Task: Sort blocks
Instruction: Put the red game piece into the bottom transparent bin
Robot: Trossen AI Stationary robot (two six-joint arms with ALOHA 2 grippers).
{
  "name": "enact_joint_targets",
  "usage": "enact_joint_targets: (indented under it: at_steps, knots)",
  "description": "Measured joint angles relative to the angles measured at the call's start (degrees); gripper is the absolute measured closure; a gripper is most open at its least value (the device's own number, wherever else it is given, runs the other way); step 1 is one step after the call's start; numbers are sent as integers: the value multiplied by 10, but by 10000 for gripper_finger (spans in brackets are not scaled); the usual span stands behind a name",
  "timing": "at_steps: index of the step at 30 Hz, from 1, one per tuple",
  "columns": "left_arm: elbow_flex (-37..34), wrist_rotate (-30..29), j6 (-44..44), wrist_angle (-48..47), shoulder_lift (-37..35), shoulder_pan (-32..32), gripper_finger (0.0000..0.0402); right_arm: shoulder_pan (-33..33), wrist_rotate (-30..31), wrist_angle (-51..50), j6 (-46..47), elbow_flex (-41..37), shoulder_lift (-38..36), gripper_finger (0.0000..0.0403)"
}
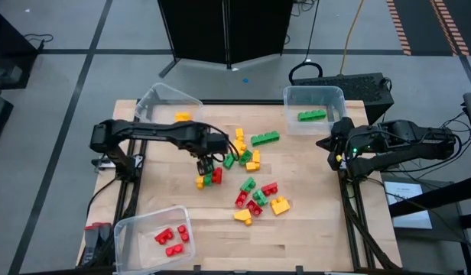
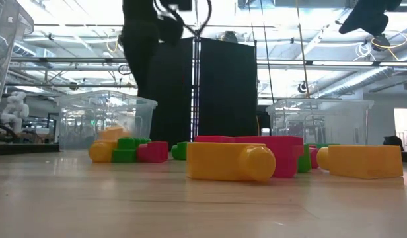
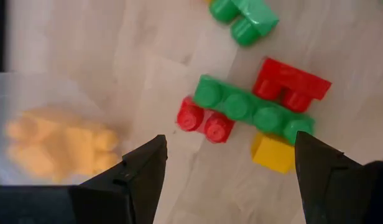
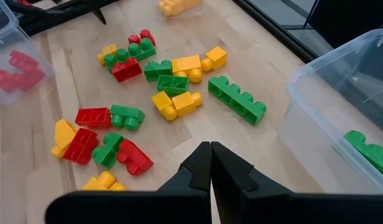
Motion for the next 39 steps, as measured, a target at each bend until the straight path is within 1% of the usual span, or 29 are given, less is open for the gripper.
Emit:
enact_joint_targets:
  at_steps: [2, 7, 11, 17, 21, 25, 29, 36, 39]
  knots:
    - [-20, 15, -12, 16, 5, 9, 156, 0, -2, -1, 1, 0, 0, 397]
    - [-69, 17, -46, 27, 5, 30, 156, 0, -2, -12, 10, 0, 0, 397]
    - [-94, 22, -71, 38, 5, 46, 156, 0, -2, -12, 10, 0, 0, 397]
    - [-123, 34, -73, 88, 5, 51, 156, 0, -2, -12, 10, 0, 0, 397]
    - [-143, 33, -86, 89, 5, 57, 156, 0, -2, -14, 10, 0, 0, 397]
    - [-150, 18, -116, 90, 5, 59, 156, 0, -2, -15, 10, 0, 0, 397]
    - [-150, -7, -119, 94, 5, 60, 156, 0, -2, -15, 10, 0, 0, 397]
    - [-150, -7, -135, 136, 8, 67, 156, 0, -2, -15, 10, 0, 0, 397]
    - [-150, -9, -135, 127, 21, 66, 156, 0, -2, -15, 10, 0, 0, 397]
